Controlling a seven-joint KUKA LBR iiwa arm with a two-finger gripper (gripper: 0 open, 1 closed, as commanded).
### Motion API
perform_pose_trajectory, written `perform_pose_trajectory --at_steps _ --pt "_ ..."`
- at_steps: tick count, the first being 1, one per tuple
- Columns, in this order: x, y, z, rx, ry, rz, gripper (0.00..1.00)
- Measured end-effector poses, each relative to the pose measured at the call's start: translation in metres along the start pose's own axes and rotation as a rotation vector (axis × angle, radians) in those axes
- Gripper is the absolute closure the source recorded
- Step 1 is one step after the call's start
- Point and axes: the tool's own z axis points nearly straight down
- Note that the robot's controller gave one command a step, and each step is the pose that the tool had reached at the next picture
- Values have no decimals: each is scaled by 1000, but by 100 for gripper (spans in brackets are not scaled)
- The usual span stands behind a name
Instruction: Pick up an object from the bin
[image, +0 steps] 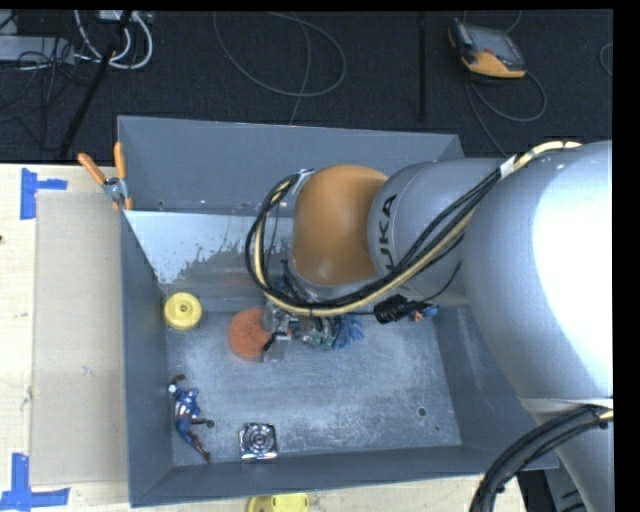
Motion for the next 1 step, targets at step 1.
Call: perform_pose_trajectory --at_steps 1 --pt "0 0 0 0 0 1 100"
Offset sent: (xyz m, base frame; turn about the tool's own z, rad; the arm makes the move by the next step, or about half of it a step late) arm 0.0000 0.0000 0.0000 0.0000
